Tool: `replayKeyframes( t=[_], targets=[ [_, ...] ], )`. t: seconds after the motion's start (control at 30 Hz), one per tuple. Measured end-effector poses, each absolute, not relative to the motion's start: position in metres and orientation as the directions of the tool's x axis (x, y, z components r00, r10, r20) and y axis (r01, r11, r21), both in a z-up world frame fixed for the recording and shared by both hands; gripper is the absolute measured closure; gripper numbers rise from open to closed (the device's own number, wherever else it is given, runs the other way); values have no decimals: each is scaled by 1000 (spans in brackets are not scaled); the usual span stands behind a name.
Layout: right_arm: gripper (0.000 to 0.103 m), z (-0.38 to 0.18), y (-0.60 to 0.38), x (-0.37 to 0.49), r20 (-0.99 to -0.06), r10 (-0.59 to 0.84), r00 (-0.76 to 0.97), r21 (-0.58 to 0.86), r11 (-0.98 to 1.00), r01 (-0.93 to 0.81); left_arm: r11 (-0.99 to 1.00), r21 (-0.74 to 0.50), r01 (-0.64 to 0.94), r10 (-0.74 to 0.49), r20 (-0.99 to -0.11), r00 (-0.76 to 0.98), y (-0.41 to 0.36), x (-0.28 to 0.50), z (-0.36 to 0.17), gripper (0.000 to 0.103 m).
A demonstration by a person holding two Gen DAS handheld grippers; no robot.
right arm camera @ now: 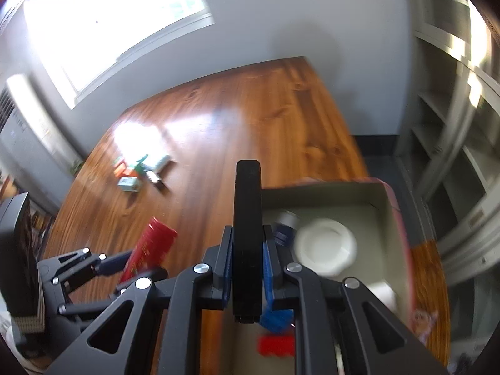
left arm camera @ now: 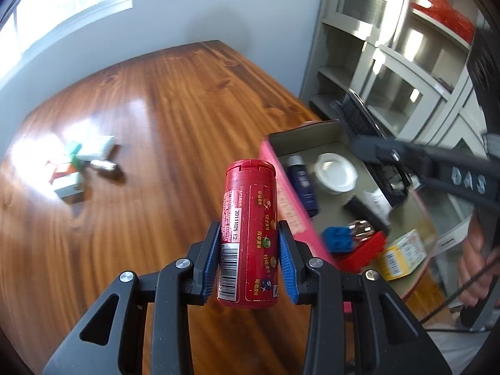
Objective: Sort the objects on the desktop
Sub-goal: 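Lift the red bottle and black case and carry them over the pink box, then open both tools to drop the red bottle and black case into the box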
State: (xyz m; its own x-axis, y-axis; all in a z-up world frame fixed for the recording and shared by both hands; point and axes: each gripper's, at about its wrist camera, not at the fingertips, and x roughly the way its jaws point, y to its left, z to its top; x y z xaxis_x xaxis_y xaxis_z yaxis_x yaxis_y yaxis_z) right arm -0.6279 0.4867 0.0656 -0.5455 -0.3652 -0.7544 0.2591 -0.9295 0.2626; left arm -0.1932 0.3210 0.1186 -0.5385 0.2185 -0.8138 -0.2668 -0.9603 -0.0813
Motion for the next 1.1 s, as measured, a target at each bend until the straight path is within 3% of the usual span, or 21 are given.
replayKeyframes(
  t=[0.23, 0.57, 0.63, 0.7, 0.83, 1.1],
  targets=[
    [85, 49, 532, -600, -779, -303, -549, 271, -952, 141, -931, -126, -343, 297, -807, -510, 360, -200, 117, 65],
    [85, 34, 535, -592, -812, -245, -529, 218, -969, 114, -905, -207, -372, 367, -821, -437, 390, -210, 106, 64],
    [84, 29, 537, -595, -822, -249, -512, 227, -968, 106, -907, -223, -358, 368, -832, -415, 390, -213, 102, 61],
    [82, 25, 540, -595, -830, -244, -501, 232, -969, 88, -910, -230, -345, 367, -834, -411, 389, -214, 99, 45],
    [76, 24, 542, -595, -830, -243, -503, 234, -969, 83, -916, -226, -331, 359, -829, -428, 385, -214, 100, 44],
    [76, 26, 534, -600, -823, -261, -505, 244, -965, 100, -937, -189, -295, 311, -836, -452, 376, -212, 102, 44]
  ],
)
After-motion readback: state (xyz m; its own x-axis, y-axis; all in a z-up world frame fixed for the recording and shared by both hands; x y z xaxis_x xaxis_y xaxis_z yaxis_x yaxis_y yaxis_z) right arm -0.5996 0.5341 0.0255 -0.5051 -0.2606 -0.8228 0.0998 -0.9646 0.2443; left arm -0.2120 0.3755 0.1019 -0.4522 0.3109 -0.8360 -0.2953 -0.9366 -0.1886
